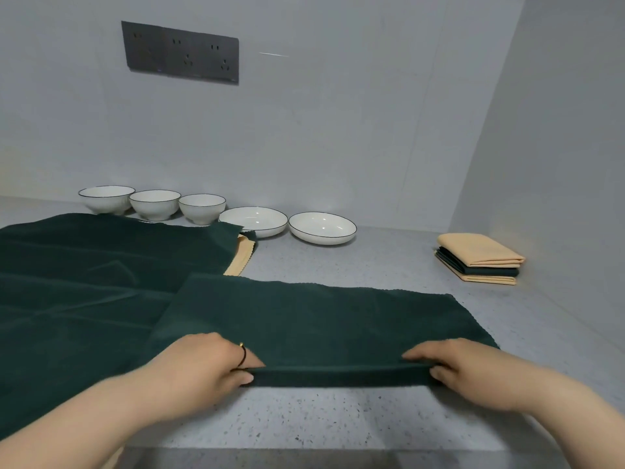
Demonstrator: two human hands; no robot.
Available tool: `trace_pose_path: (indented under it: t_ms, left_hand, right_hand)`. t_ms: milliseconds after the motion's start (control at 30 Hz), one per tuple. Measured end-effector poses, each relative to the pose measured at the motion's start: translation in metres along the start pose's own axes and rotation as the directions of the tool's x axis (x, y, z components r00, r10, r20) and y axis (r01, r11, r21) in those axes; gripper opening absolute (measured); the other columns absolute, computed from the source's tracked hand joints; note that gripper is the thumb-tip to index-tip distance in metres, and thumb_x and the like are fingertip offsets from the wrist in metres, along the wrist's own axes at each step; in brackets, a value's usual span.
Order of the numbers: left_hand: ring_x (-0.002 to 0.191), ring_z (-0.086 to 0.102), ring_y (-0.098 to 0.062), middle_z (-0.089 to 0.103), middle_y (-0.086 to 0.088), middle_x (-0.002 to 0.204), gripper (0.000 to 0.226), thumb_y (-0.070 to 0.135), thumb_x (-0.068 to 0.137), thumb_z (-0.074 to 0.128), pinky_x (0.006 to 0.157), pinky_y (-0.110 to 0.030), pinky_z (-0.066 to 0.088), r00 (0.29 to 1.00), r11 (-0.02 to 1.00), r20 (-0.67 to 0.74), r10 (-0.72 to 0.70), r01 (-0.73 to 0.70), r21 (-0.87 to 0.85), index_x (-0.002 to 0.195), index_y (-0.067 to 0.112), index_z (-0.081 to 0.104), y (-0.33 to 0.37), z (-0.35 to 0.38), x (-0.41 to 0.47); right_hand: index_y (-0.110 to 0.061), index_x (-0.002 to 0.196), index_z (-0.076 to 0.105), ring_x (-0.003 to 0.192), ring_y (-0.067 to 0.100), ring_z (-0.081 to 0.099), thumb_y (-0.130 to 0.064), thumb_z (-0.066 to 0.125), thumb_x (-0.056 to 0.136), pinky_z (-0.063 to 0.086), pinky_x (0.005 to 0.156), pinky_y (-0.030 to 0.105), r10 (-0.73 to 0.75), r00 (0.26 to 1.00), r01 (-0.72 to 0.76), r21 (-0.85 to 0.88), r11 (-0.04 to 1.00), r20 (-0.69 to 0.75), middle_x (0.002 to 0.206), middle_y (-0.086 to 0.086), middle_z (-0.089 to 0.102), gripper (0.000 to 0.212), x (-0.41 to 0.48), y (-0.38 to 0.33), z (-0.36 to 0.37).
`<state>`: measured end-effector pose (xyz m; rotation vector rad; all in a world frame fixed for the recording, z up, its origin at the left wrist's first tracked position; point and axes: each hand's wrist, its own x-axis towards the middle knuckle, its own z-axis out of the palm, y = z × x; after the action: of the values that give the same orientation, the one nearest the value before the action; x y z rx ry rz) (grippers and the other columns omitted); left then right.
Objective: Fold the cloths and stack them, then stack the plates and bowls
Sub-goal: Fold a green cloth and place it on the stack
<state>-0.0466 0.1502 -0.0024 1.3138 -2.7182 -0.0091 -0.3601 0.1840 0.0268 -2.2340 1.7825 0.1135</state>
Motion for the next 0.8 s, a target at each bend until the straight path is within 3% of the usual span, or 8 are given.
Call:
trace_pose_path:
  t_ms: [100, 200, 267, 333, 400, 500, 600, 800]
  left_hand:
    - [0.095, 0.059, 0.007, 0.064, 0.021, 0.097, 0.015, 0.028, 0.090, 0.055, 0.090, -0.015, 0.045, 0.979, 0.950, 0.179, -0.100, 0.148, -0.274, 0.099, 0.040, 0.060, -0.006, -0.022, 0.017]
    - [0.089, 0.059, 0.006, 0.064, 0.020, 0.093, 0.017, 0.026, 0.087, 0.061, 0.090, -0.018, 0.047, 0.959, 0.897, 0.185, -0.217, 0.270, -0.349, 0.080, 0.040, 0.056, -0.023, -0.031, 0.044]
    - [0.085, 0.057, 0.000, 0.062, 0.017, 0.088, 0.012, 0.026, 0.088, 0.059, 0.088, -0.020, 0.047, 0.946, 0.902, 0.169, -0.278, 0.317, -0.292, 0.081, 0.036, 0.059, -0.032, -0.032, 0.065]
    - [0.087, 0.056, -0.007, 0.062, 0.011, 0.093, 0.010, 0.027, 0.090, 0.056, 0.085, -0.023, 0.046, 0.933, 0.910, 0.130, -0.335, 0.357, -0.212, 0.095, 0.028, 0.065, -0.038, -0.029, 0.083]
    - [0.097, 0.057, -0.014, 0.064, 0.004, 0.105, 0.021, 0.026, 0.092, 0.052, 0.085, -0.024, 0.045, 0.914, 0.900, 0.102, -0.392, 0.404, -0.165, 0.107, 0.020, 0.065, -0.042, -0.022, 0.099]
    - [0.107, 0.057, -0.018, 0.061, 0.000, 0.118, 0.026, 0.024, 0.095, 0.047, 0.084, -0.023, 0.043, 0.893, 0.886, 0.068, -0.445, 0.450, -0.112, 0.115, 0.018, 0.061, -0.047, -0.009, 0.113]
    - [0.110, 0.056, -0.018, 0.061, 0.000, 0.121, 0.028, 0.020, 0.096, 0.043, 0.085, -0.023, 0.043, 0.887, 0.880, 0.037, -0.460, 0.461, -0.112, 0.117, 0.019, 0.061, -0.054, 0.005, 0.125]
    - [0.108, 0.057, -0.014, 0.062, 0.005, 0.118, 0.029, 0.022, 0.096, 0.042, 0.081, -0.020, 0.043, 0.887, 0.886, -0.045, -0.460, 0.455, -0.089, 0.116, 0.024, 0.062, -0.062, 0.021, 0.134]
  right_hand:
    - [-0.038, 0.094, 0.044, 0.076, -0.001, 0.054, -0.016, 0.046, 0.095, 0.041, 0.072, 0.012, 0.036, 0.999, -0.035, 0.139, 0.990, -0.004, 0.089, -0.013, 0.061, 0.022, 0.004, 0.006, -0.015]
    - [-0.027, 0.074, 0.046, 0.054, -0.003, 0.046, -0.012, 0.055, 0.089, 0.039, 0.056, 0.007, 0.108, 0.982, -0.067, 0.248, 0.966, -0.155, 0.065, -0.010, 0.052, 0.023, 0.028, 0.014, -0.026]
    - [-0.026, 0.070, 0.049, 0.064, -0.001, 0.049, -0.012, 0.057, 0.088, 0.039, 0.058, 0.008, 0.141, 0.963, -0.077, 0.267, 0.961, -0.229, 0.071, -0.010, 0.056, 0.024, 0.047, 0.018, -0.030]
    - [-0.027, 0.071, 0.051, 0.080, 0.008, 0.053, -0.012, 0.055, 0.089, 0.040, 0.067, 0.014, 0.170, 0.950, -0.104, 0.248, 0.963, -0.260, 0.083, -0.007, 0.060, 0.023, 0.070, 0.022, -0.030]
    - [-0.023, 0.078, 0.053, 0.089, 0.014, 0.054, -0.013, 0.051, 0.090, 0.041, 0.076, 0.022, 0.195, 0.940, -0.146, 0.188, 0.971, -0.279, 0.094, -0.002, 0.062, 0.016, 0.090, 0.022, -0.030]
    - [-0.015, 0.096, 0.061, 0.101, 0.020, 0.055, -0.013, 0.046, 0.092, 0.039, 0.078, 0.023, 0.228, 0.923, -0.199, 0.124, 0.972, -0.309, 0.109, 0.004, 0.064, 0.015, 0.114, 0.022, -0.026]
    - [-0.012, 0.108, 0.061, 0.105, 0.021, 0.055, -0.014, 0.042, 0.094, 0.041, 0.081, 0.024, 0.259, 0.916, -0.247, 0.078, 0.966, -0.306, 0.114, 0.005, 0.062, 0.023, 0.130, 0.023, -0.019]
    - [-0.018, 0.112, 0.061, 0.104, 0.018, 0.057, -0.016, 0.039, 0.095, 0.044, 0.083, 0.025, 0.297, 0.885, -0.298, 0.052, 0.953, -0.359, 0.115, 0.001, 0.063, 0.028, 0.145, 0.029, -0.007]
